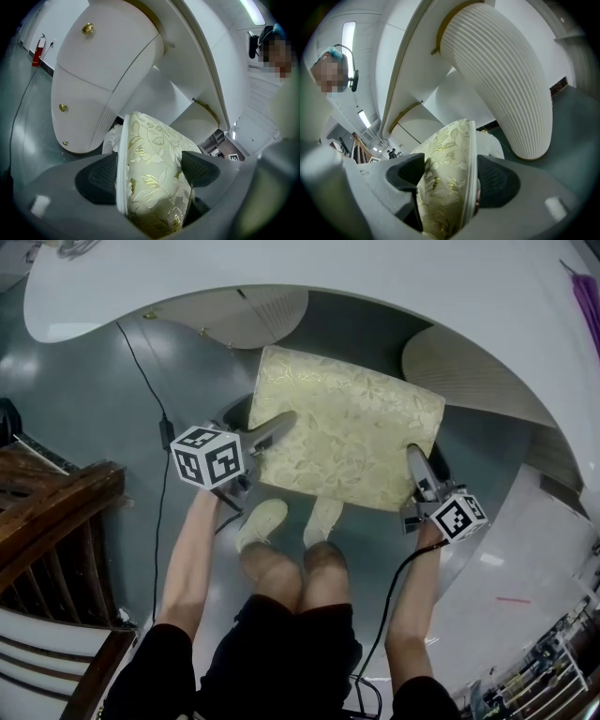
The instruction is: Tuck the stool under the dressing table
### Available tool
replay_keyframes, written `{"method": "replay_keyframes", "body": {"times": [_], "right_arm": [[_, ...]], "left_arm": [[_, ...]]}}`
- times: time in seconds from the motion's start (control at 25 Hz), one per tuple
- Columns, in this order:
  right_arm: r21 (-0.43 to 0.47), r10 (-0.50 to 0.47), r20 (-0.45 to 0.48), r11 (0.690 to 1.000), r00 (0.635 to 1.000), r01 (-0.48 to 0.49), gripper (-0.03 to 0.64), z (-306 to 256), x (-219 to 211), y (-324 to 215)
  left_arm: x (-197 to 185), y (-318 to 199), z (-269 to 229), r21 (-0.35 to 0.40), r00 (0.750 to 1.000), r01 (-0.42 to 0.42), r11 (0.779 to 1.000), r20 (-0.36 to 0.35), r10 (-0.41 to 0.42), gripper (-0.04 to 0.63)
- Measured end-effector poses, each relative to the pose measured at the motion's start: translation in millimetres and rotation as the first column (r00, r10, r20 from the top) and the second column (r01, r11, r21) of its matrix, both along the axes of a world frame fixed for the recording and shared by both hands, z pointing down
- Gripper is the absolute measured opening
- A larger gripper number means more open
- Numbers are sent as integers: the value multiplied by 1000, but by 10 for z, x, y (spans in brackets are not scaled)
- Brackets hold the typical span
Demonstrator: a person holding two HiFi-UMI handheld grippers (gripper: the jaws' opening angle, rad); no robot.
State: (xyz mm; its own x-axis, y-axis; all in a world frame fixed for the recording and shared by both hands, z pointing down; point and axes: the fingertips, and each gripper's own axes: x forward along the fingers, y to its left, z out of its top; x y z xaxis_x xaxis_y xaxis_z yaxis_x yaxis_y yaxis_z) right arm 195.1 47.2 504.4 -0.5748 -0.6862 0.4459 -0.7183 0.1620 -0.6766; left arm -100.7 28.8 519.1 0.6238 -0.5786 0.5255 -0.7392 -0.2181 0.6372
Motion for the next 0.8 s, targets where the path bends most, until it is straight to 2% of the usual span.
{"method": "replay_keyframes", "body": {"times": [0.8], "right_arm": [[39,19,-16,999,1000,-18,356,-45,9,46]], "left_arm": [[13,-8,-17,48,1000,-13,999,-7,13,442]]}}
